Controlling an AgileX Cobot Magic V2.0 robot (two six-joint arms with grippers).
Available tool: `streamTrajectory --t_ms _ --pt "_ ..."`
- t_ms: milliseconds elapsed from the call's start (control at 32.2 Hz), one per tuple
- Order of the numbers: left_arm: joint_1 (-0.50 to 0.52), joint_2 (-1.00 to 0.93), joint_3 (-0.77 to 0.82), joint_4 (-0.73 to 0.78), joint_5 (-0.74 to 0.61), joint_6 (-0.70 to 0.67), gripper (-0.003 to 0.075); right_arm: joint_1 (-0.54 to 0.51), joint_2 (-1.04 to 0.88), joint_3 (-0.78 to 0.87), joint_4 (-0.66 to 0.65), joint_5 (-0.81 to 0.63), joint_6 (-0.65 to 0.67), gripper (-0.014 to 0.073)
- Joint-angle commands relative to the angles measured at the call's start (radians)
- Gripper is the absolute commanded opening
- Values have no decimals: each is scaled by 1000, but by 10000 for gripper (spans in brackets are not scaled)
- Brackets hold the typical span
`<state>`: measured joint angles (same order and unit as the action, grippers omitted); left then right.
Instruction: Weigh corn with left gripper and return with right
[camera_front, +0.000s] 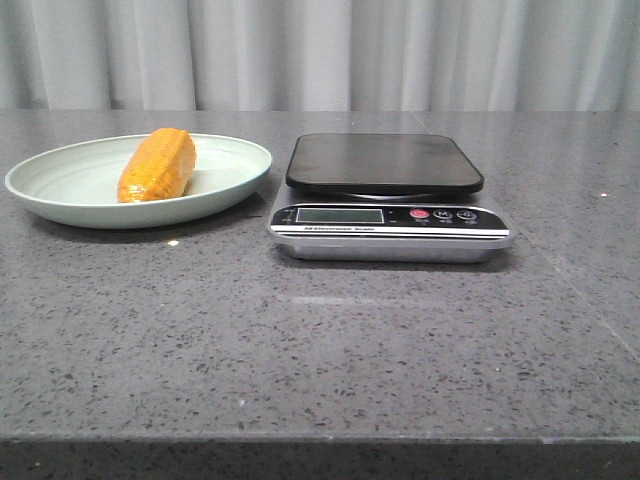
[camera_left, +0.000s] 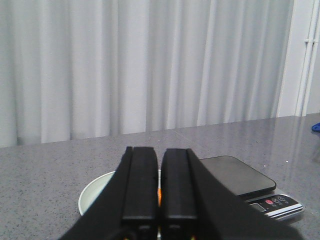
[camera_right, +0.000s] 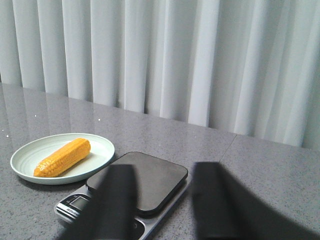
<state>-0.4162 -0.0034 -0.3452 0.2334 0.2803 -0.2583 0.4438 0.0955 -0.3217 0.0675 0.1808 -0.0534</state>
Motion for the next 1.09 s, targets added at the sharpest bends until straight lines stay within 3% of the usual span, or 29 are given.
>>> streamTrajectory --t_ms 0,684,870,1057 --pt "3 17 -25 -3 -73 -2 127 -8 12 -24 -10 -99 -11 161" --pt "17 17 2 12 -72 2 127 -8 12 -24 -8 -98 -10 171" --pt "229 17 76 -6 -79 11 127 -8 12 -24 -8 -98 -10 171" --pt "497 -24 184 -185 -182 184 127 -8 12 -24 -8 -98 -10 171"
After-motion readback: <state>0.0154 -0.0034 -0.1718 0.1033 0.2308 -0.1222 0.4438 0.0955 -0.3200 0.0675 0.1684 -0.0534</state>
